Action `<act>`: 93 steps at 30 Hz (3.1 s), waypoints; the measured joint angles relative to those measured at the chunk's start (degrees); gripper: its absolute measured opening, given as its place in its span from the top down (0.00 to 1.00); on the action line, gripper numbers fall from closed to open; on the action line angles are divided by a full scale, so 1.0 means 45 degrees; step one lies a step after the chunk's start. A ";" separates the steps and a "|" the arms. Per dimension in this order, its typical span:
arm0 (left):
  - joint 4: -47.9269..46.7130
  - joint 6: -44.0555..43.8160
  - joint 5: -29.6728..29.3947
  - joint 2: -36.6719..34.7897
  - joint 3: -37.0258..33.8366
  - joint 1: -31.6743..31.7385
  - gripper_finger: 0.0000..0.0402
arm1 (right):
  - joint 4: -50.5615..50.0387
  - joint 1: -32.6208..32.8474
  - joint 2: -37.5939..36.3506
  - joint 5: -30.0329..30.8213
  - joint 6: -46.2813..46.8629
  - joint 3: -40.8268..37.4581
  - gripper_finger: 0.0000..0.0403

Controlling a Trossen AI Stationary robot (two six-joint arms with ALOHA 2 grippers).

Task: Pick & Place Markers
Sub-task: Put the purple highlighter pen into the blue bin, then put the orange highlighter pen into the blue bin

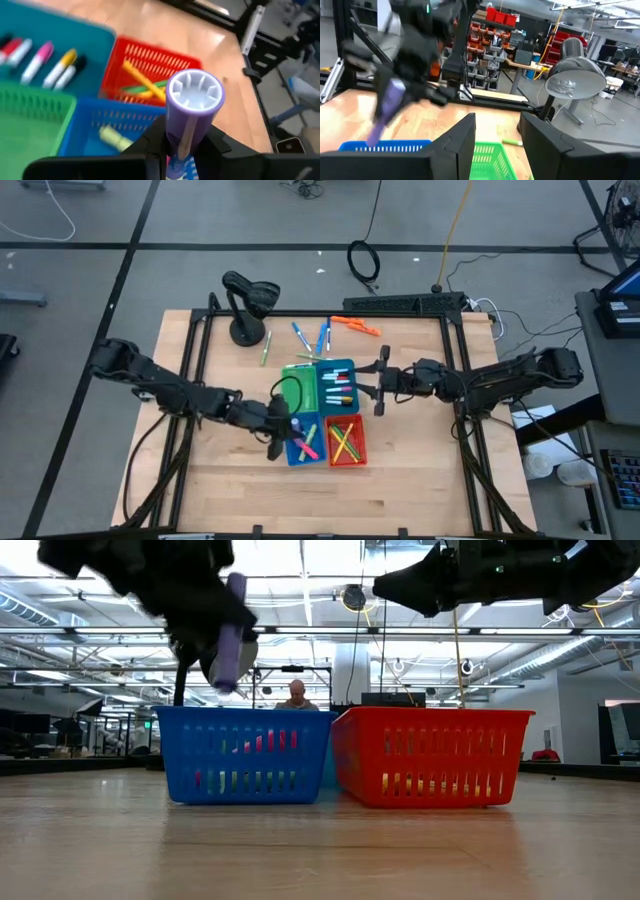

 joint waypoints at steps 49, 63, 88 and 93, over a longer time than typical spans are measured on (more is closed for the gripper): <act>0.3134 0.9352 0.0071 -0.4538 -0.1372 0.3954 0.60 | -0.7547 -0.5993 0.1093 0.0659 0.1509 0.2101 0.64; 0.6510 0.7080 0.7700 -0.2535 -0.1376 0.8687 0.60 | -1.3030 -0.9617 0.7483 -0.2149 -0.1826 0.7106 0.63; 0.6119 0.6713 0.7704 -0.1919 -0.1376 0.8626 0.60 | -1.7911 -0.9686 1.0677 -0.1958 -0.2378 0.9918 0.88; 0.5861 0.6703 0.7702 -0.1923 -0.1376 0.8626 0.60 | -1.7919 -0.9557 1.0270 -0.1907 -0.2261 0.9904 0.88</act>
